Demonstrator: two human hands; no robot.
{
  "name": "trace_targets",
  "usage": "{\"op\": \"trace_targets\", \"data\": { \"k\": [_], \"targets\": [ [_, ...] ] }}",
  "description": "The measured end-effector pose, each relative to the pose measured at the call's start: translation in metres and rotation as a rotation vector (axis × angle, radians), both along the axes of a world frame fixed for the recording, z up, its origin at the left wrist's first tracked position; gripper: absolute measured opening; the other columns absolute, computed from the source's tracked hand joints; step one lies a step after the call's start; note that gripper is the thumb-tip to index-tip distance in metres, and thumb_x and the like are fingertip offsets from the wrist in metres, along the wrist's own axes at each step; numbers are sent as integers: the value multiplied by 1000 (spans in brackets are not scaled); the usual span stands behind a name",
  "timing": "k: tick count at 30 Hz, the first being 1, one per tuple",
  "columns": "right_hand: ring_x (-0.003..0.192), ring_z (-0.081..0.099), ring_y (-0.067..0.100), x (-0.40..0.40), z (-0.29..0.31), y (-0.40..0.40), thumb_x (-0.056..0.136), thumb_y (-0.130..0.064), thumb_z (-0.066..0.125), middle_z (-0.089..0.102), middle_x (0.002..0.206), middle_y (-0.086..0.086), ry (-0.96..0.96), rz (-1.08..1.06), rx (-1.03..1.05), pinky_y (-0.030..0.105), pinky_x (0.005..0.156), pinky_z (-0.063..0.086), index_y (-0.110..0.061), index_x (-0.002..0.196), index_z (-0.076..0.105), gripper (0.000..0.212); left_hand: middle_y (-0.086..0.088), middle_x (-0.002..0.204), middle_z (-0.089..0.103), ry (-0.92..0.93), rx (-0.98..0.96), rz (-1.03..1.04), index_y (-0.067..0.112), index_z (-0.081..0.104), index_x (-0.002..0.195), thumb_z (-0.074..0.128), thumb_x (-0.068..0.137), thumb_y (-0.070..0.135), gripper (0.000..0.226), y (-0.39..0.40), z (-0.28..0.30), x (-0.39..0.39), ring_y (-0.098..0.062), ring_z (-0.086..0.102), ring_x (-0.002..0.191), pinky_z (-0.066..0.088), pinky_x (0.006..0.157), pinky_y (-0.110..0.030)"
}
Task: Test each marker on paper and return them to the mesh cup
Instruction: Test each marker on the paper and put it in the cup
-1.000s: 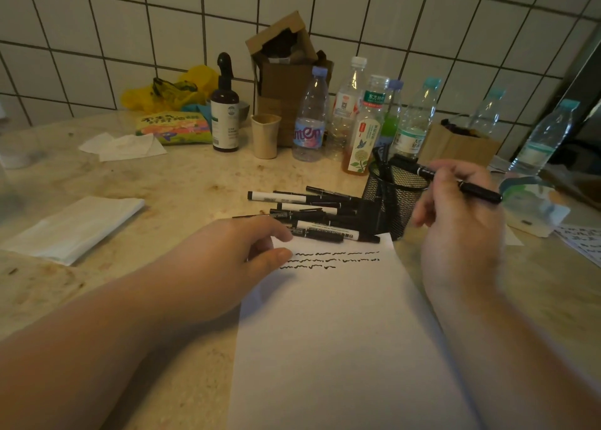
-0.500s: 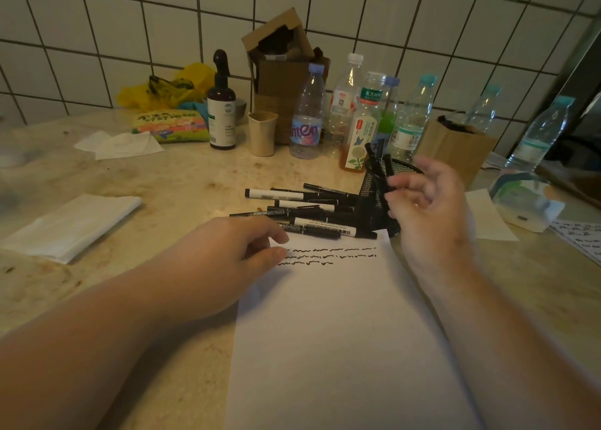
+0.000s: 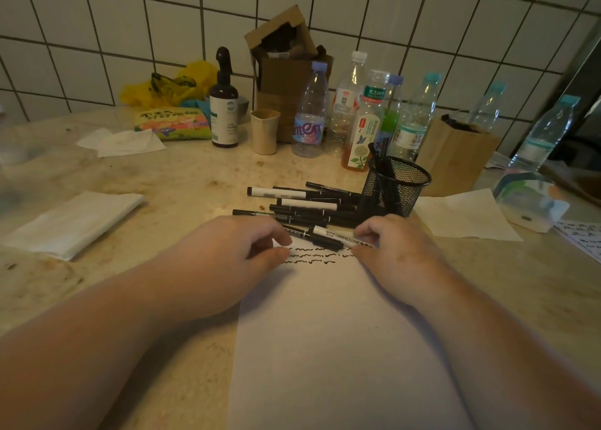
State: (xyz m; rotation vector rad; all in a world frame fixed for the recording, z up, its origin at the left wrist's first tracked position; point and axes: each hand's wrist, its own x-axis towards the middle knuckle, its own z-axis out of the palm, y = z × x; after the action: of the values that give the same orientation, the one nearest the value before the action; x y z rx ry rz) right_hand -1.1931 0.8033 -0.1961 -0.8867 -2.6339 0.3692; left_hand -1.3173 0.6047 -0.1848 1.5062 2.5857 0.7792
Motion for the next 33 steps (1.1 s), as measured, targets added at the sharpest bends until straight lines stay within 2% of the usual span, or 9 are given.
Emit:
{"op": "trace_targets", "data": {
  "k": [6, 8, 11, 15, 18, 21, 27, 30, 33],
  "targets": [
    [78, 54, 9, 3, 8, -3, 97, -34, 60, 59, 90, -10, 85, 8, -100, 24, 59, 37, -30, 105, 68, 12, 26, 89, 58, -10, -25, 3, 46, 60, 108, 51, 93, 47, 17, 0, 1, 0, 7, 53, 80, 38, 63, -10],
    [78, 56, 9, 6, 13, -6, 98, -34, 59, 62, 87, -11, 223, 43, -286, 23, 61, 39, -31, 102, 66, 9, 28, 86, 58, -17, -33, 9, 46, 62, 105, 52, 93, 47, 16, -1, 0, -1, 9, 53, 78, 37, 61, -9],
    [67, 60, 13, 5, 17, -13, 94, -27, 67, 65, 76, -1, 473, 124, -742, 28, 63, 52, -17, 91, 73, 12, 29, 83, 60, -46, -29, -3, 46, 64, 101, 54, 92, 48, 14, -1, 0, 0, 17, 52, 77, 36, 56, -8],
    [56, 54, 19, 8, 19, -20, 89, -8, 69, 56, 60, 4, 533, 300, -1048, 31, 54, 51, -11, 84, 69, 6, 26, 87, 62, -84, 8, -18, 50, 61, 99, 55, 88, 53, 13, -1, 4, 4, 13, 54, 75, 36, 57, -9],
    [62, 62, 24, 11, 23, -28, 86, -4, 69, 64, 67, 12, 498, 442, -1120, 35, 58, 55, -11, 84, 72, 8, 26, 89, 62, -48, 21, -68, 49, 61, 110, 53, 84, 59, 29, -2, 7, 7, 12, 53, 81, 39, 59, -11],
    [67, 69, 31, 13, 24, -37, 81, -14, 70, 71, 76, 21, 481, 529, -1168, 38, 64, 58, -7, 88, 73, 11, 24, 84, 62, 12, 81, -148, 42, 64, 106, 52, 85, 55, 27, -2, 9, 11, 14, 52, 86, 42, 66, -8],
    [57, 67, 25, 10, 26, -46, 76, -37, 70, 72, 73, 19, 497, 501, -1138, 30, 53, 55, -5, 82, 66, 33, 24, 89, 54, 204, 145, -150, 39, 57, 112, 31, 87, 58, 41, -2, 8, 16, 3, 43, 83, 39, 70, -9],
    [50, 61, 19, 8, 26, -47, 78, -31, 68, 69, 64, 14, 554, 477, -1147, 26, 48, 50, -6, 77, 63, 26, 20, 87, 52, 244, 161, -102, 35, 59, 105, 21, 90, 64, 50, 0, 10, 16, -4, 50, 81, 36, 63, -11],
    [47, 55, 18, 7, 25, -47, 84, -22, 67, 63, 57, 13, 578, 484, -1150, 25, 45, 45, -10, 68, 60, 21, 19, 72, 44, 276, 34, -102, 37, 49, 87, 4, 75, 70, 57, 0, 13, 15, -9, 47, 69, 31, 54, -14]
  ]
}}
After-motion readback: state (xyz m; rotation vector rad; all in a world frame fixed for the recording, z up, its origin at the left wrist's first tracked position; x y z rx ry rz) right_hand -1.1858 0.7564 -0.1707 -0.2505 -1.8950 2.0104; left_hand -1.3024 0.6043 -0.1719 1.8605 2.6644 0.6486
